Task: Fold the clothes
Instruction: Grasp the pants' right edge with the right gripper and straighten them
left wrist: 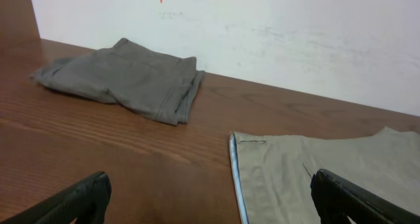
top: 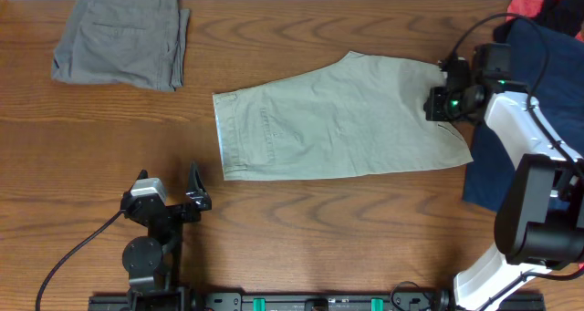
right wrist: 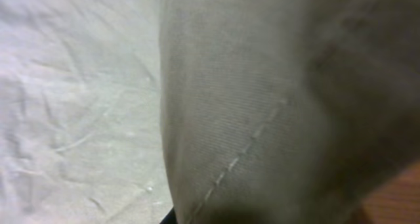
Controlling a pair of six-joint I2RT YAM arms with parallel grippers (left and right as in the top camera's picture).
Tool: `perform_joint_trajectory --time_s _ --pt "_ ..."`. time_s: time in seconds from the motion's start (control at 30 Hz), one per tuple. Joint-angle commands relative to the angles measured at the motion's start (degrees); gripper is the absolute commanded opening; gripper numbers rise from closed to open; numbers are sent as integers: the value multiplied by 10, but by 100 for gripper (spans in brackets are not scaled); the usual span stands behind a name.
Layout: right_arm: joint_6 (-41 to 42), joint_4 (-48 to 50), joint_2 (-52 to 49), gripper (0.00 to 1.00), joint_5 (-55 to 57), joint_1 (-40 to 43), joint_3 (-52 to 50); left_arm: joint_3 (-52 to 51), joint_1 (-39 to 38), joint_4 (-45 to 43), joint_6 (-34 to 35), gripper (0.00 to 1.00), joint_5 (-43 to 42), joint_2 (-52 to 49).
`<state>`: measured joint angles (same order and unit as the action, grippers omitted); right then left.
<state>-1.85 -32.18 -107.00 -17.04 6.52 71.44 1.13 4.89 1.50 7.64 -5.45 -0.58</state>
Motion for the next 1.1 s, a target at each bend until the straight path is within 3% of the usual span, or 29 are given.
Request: perform_joint_trajectory --time_s 0.0,0.2,0.23,0.27,0.3,0.5,0.57,0.73,1.07 --pt "37 -4 -4 1 78 -8 8 -9 3 20 -3 98 -9 3" --pt "76 -30 -3 6 140 9 8 -9 3 20 -3 98 -9 3" --pt "76 -37 -3 14 150 14 10 -9 3 20 -3 98 -9 3" --pt "76 -47 -3 31 158 18 13 -9 3 20 -3 98 -9 3" --pt "76 -63 -3 42 170 24 20 -9 3 20 -3 98 -9 3" --pt "76 -183 -3 68 218 50 109 -9 3 20 -3 98 -9 3" --pt "76 -221 -3 99 217 57 143 -9 3 20 -3 98 -9 3" --pt "103 -286 -3 99 215 63 198 -9 3 20 -3 98 -9 3" --pt "107 -290 -4 99 229 63 187 -9 3 20 -3 98 -9 3"
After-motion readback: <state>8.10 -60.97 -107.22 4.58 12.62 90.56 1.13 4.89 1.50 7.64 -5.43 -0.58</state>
